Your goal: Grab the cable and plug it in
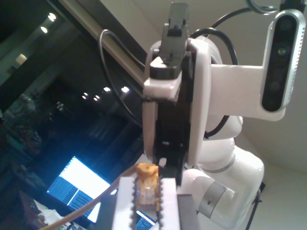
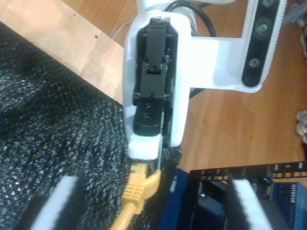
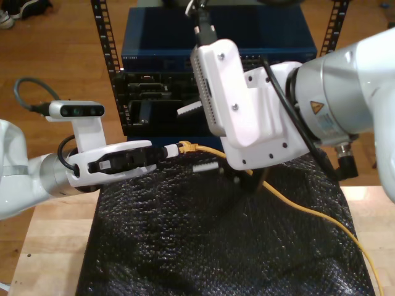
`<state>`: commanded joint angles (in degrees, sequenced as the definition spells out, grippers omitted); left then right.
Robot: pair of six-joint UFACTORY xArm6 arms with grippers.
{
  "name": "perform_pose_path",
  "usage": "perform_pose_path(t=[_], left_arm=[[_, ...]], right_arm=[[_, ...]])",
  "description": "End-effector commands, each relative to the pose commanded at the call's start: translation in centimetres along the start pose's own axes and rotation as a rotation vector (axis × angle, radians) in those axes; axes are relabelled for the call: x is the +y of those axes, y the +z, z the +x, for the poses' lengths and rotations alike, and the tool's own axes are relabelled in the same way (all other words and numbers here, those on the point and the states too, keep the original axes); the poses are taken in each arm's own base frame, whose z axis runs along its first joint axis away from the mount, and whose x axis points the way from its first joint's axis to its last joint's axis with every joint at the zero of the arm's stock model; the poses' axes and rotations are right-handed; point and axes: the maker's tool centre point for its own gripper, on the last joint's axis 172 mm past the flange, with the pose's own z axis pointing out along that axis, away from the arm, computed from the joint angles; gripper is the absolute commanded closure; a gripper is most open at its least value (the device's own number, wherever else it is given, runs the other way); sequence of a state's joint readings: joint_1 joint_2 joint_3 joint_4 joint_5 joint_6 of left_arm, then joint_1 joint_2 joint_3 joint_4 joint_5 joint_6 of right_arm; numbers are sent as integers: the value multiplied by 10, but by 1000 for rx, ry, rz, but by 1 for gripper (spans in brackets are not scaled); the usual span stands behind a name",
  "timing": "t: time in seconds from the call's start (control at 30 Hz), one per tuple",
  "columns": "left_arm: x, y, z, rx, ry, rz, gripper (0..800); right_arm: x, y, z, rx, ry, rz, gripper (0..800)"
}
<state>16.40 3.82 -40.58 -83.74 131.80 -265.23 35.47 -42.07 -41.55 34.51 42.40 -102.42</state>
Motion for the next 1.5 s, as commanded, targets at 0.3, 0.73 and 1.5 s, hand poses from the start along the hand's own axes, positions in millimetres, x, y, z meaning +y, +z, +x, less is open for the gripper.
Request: perform_pose_path(t=[0.3, 0.73, 1.5], left_arm=[[5, 1, 5, 17, -11, -20, 784], [4, 0, 7, 24, -17, -20, 779], [4, 0, 6, 24, -17, -22, 774]], right_arm=[[-3, 2, -2, -2, 8, 6, 261], [-3, 0, 0, 2, 5, 0, 363], [-4, 1, 0, 2, 6, 4, 464]])
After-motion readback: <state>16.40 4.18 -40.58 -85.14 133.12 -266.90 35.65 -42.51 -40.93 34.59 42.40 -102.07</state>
